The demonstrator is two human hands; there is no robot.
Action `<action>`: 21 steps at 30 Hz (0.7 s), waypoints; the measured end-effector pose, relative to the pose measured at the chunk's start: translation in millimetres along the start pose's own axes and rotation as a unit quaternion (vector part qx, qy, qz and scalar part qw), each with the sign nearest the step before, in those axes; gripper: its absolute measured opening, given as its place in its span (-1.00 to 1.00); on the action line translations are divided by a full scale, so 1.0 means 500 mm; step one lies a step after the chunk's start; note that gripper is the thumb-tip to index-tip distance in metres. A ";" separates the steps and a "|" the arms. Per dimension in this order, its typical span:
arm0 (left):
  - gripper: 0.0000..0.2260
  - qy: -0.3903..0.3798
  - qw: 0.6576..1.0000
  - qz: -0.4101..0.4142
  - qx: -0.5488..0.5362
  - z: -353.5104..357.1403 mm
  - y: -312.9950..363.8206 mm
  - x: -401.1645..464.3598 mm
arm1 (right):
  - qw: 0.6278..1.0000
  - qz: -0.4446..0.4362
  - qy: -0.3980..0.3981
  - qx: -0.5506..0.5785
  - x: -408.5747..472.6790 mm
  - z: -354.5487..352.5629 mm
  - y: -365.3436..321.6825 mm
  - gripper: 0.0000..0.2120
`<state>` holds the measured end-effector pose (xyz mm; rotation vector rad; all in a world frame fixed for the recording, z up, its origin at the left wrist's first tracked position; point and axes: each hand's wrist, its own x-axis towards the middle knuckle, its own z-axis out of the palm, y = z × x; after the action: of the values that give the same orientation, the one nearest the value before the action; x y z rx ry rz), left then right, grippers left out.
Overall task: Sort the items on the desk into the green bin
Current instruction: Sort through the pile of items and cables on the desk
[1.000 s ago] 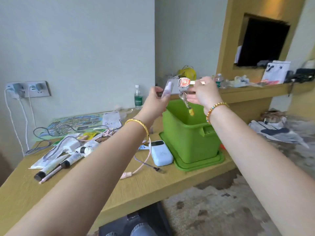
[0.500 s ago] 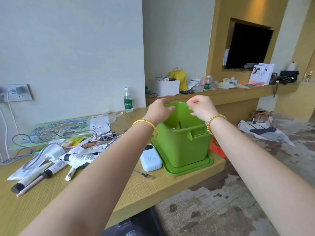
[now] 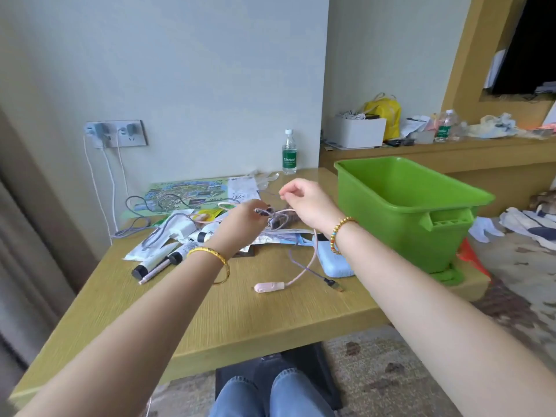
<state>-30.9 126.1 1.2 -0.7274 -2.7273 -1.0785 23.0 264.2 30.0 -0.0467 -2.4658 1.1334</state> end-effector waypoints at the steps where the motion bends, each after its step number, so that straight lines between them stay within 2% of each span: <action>1: -0.75 0.007 1.000 -0.016 0.003 -0.006 -0.030 -0.008 | 1.000 0.010 -0.021 0.001 -0.003 0.027 0.003 -0.84; 8: -0.72 0.011 0.995 -0.073 0.070 -0.027 -0.175 -0.051 | 0.993 0.047 -0.108 0.000 -0.010 0.172 0.016 -0.80; 11: -0.67 0.017 0.991 -0.080 0.111 -0.036 -0.213 -0.060 | 0.987 0.038 -0.150 -0.040 -0.009 0.222 0.021 -0.73; 13: -0.69 -0.007 0.987 -0.081 0.136 -0.040 -0.230 -0.069 | 0.980 0.023 -0.172 -0.096 -0.008 0.250 0.028 -0.67; 15: -0.74 -0.072 0.978 -0.050 0.190 -0.035 -0.243 -0.079 | 0.972 0.013 -0.189 -0.137 -0.005 0.271 0.037 -0.64; 18: -0.61 -0.119 0.968 -0.037 0.220 -0.021 -0.262 -0.089 | 0.959 -0.016 -0.185 -0.213 0.002 0.291 0.048 -0.58; 21: -0.61 -0.089 0.966 -0.047 0.237 -0.013 -0.266 -0.081 | 0.948 -0.037 -0.153 -0.278 0.013 0.298 0.053 -0.58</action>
<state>-58.9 22.2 -86.6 -0.6454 -3.0181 -0.3489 -44.8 176.1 -72.8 0.0606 -2.9622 0.4028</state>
